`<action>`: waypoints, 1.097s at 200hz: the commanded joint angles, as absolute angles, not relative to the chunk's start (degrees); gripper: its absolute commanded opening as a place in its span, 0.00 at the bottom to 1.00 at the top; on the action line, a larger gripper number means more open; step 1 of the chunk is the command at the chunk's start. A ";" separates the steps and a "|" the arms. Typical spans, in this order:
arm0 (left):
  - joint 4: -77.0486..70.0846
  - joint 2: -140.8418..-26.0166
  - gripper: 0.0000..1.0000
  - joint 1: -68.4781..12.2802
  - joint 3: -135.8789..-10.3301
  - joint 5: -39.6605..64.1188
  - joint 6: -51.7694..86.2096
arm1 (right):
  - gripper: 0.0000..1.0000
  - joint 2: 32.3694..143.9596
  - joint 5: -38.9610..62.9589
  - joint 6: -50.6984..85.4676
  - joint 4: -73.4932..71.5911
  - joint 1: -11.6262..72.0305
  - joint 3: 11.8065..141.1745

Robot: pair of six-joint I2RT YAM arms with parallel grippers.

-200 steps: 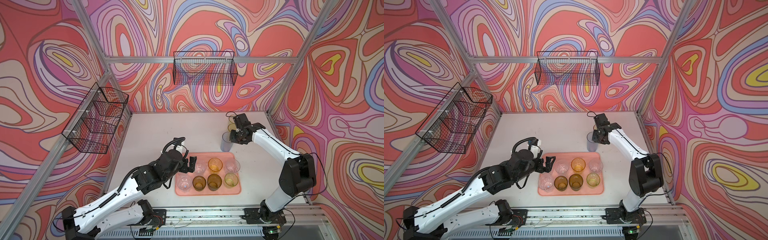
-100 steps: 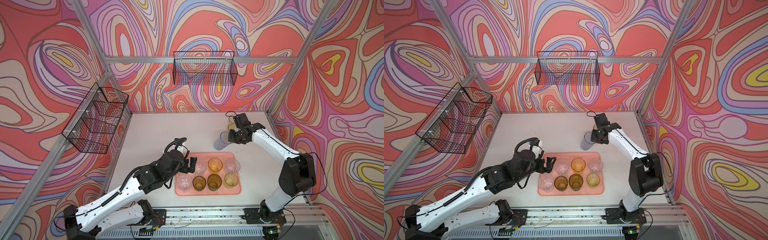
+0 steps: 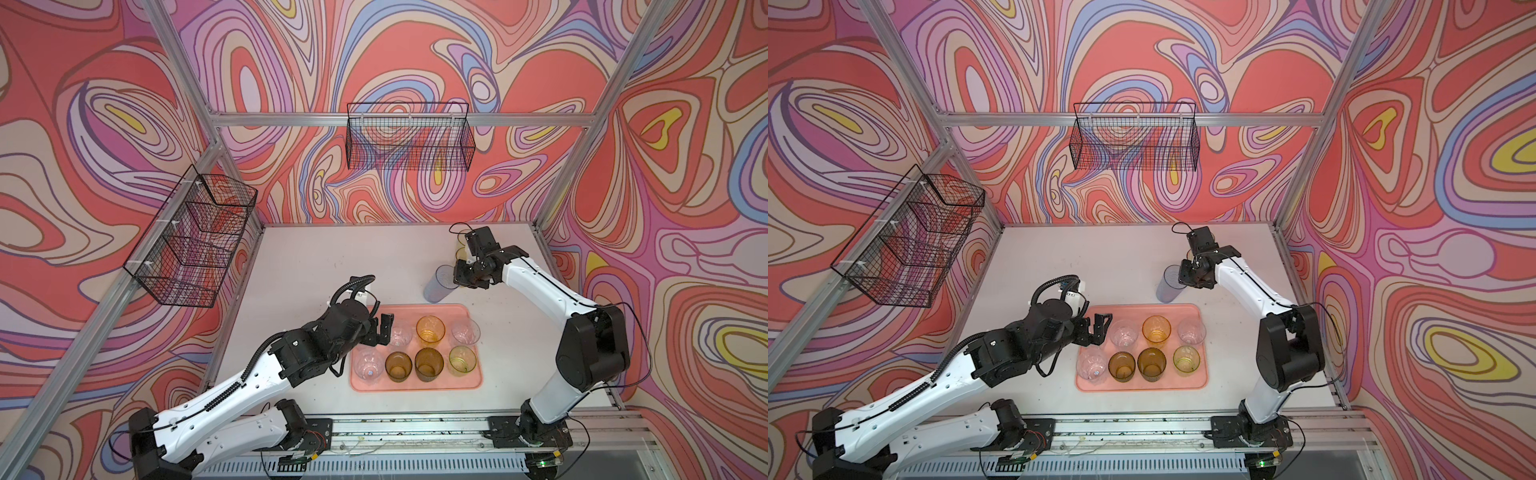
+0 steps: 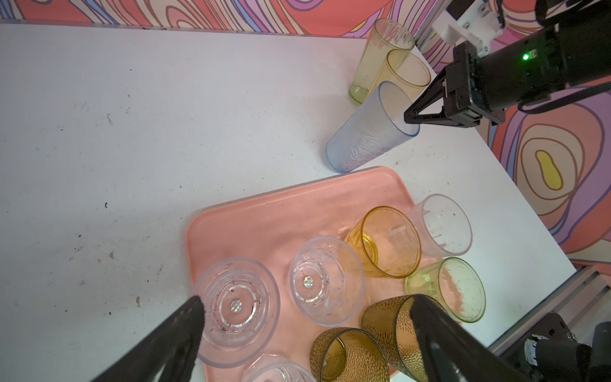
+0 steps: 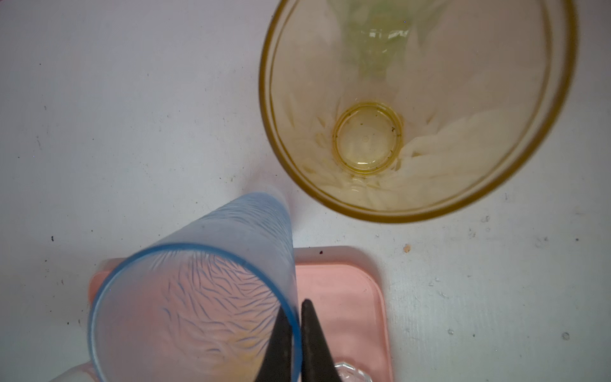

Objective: Place the glasses into the tray
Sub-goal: Pick up the glass from the top-center of the table.

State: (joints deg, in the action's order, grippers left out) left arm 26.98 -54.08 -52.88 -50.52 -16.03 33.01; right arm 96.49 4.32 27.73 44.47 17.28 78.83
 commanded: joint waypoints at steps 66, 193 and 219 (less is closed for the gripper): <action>26.21 -51.86 1.00 -53.00 -50.37 -15.91 32.95 | 0.00 94.45 11.61 27.50 39.64 17.10 79.96; 45.05 -52.50 1.00 -53.01 -67.30 -25.16 40.34 | 0.00 91.20 11.00 29.00 40.42 21.89 79.73; 46.58 -50.71 1.00 -53.01 -68.06 -27.20 42.59 | 0.00 91.38 8.93 29.34 42.27 24.94 80.45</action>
